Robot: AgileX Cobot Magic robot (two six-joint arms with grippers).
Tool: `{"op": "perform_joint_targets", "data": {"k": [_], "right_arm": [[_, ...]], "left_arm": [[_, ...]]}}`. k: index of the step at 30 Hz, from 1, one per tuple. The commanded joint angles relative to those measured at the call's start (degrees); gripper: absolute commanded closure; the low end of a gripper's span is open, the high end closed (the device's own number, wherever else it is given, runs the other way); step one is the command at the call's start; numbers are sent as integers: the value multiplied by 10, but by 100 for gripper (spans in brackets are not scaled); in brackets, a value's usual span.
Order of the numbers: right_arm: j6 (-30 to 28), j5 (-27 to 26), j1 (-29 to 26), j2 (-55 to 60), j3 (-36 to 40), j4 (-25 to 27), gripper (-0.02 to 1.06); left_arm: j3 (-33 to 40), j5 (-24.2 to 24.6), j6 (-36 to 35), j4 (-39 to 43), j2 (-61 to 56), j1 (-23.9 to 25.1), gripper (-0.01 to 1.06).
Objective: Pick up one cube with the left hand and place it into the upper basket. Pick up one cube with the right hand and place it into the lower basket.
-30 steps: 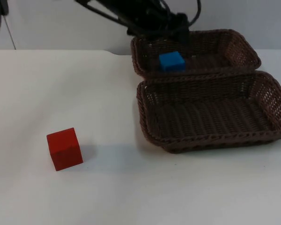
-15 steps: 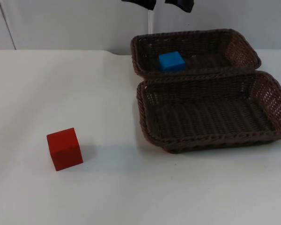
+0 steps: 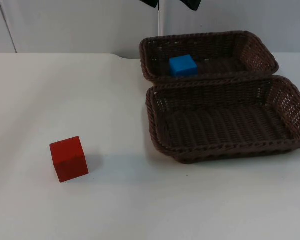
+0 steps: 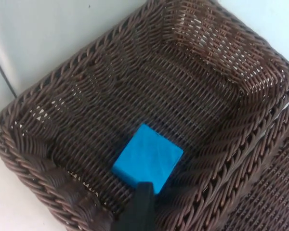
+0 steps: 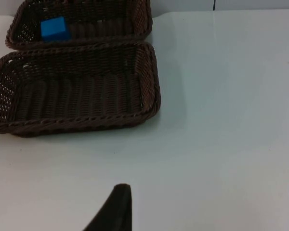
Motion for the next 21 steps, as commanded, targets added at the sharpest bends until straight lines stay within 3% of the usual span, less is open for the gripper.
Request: {"op": "perform_joint_targets", "data": {"k": [1,10,21], "right_arm": [[-5,-2,-3,-3,3,-1,-1],[-5,-2,-3,-3,3,-1,-1],[-5,-2,-3,-3,3,-1,-1]], "left_arm": [[-2,4,-8,5,-8,-4,19],[-2,28,-9,20,-8,-4,19],[-2,15,-24,19,-9,-4,19]]}}
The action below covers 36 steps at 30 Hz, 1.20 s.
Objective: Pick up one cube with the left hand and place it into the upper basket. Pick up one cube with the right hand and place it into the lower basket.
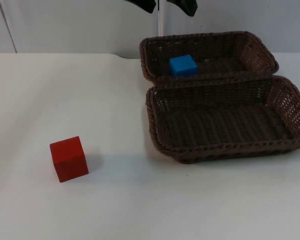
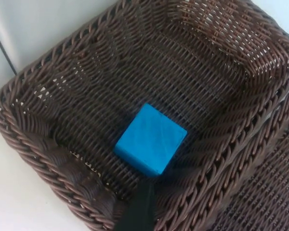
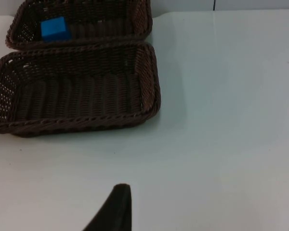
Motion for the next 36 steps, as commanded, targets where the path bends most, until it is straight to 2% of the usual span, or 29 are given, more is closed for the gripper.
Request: {"op": "perform_joint_targets", "data": {"k": [1,9,18,21,26,27,30,32,33,36], "right_arm": [[-5,-2,-3,-3,3,-1,-1],[-5,-2,-3,-3,3,-1,-1],[-20,-2,-3,-3,3,-3,-1],[-20,-2,-3,-3,3,-3,-1],[-20,-2,-3,-3,3,-3,-1],[-20,-2,-3,-3,3,-3,-1],[-20,-2,-3,-3,3,-3,-1],[-20,-2,-3,-3,3,-3,-1],[-20,-2,-3,-3,3,-3,-1],[-21,-2,-3,-3,3,-3,-1]], "left_arm": [[-2,-6,-4,-2,-9,-4,19],[-2,25,-8,-4,-28,-4,19],[12,34,-11,-14,-59,1,19],[52,13,-1,-15,-85,2,19],[198,-71,16,-18,-174,5,19],[198,-71,16,-18,-174,5,19],[309,-141,16,-19,-238,10,19],[354,-164,16,-16,-263,12,19],[354,-164,16,-16,-263,12,19],[442,-202,16,-20,-322,16,19]]}}
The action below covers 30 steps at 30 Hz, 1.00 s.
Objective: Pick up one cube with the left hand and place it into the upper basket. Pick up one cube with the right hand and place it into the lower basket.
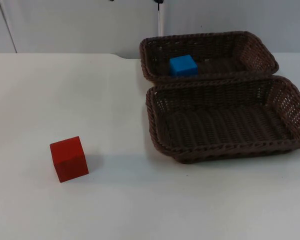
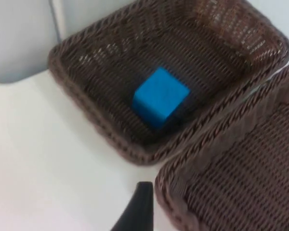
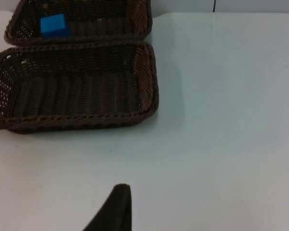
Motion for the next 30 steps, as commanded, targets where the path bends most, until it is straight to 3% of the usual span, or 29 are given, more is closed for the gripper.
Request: {"op": "perform_joint_targets", "data": {"k": [1,18,30], "right_arm": [[-5,-2,-3,-3,3,-2,-1],[-5,-2,-3,-3,3,-2,-1],[-5,-2,-3,-3,3,-2,-1]], "left_arm": [[49,-33,2,-7,-40,3,19],[278,-125,-11,-1,-261,9,19],[372,-134,-15,8,-376,9,19]]}}
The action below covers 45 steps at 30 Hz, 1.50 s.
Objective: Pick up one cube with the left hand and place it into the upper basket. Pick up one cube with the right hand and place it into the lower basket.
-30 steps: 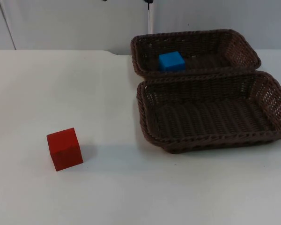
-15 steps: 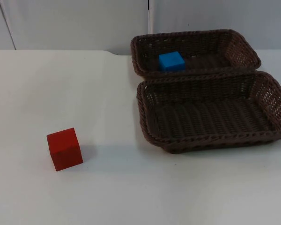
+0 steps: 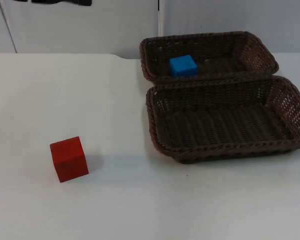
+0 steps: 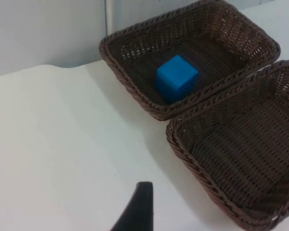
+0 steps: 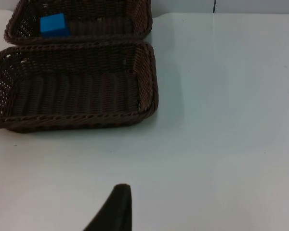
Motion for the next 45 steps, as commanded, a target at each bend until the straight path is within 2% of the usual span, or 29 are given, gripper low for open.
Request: {"op": "perform_joint_targets", "data": {"k": [1,8,10,13,22,26,32,39,45], "right_arm": [[-1,-2,-3,-3,3,-2,-1],[-1,-2,-3,-3,3,-2,-1],[-1,-2,-3,-3,3,-2,-1],[-1,-2,-3,-3,3,-2,-1],[-1,-2,-3,-3,3,-2,-1],[-1,-2,-3,-3,3,-2,-1],[-1,-2,-3,-3,3,-2,-1],[-1,-2,-3,-3,3,-2,-1],[-1,-2,-3,-3,3,-2,-1]], "left_arm": [[13,-9,-4,6,-19,1,19],[58,2,-17,9,-76,1,19],[68,19,-20,12,-95,1,19],[68,46,-20,21,-120,1,19],[68,77,-20,25,-171,1,19],[71,101,-56,59,-191,1,19],[120,78,-70,79,-241,1,19],[165,82,-98,91,-290,1,19],[169,84,-106,99,-315,1,19]]}}
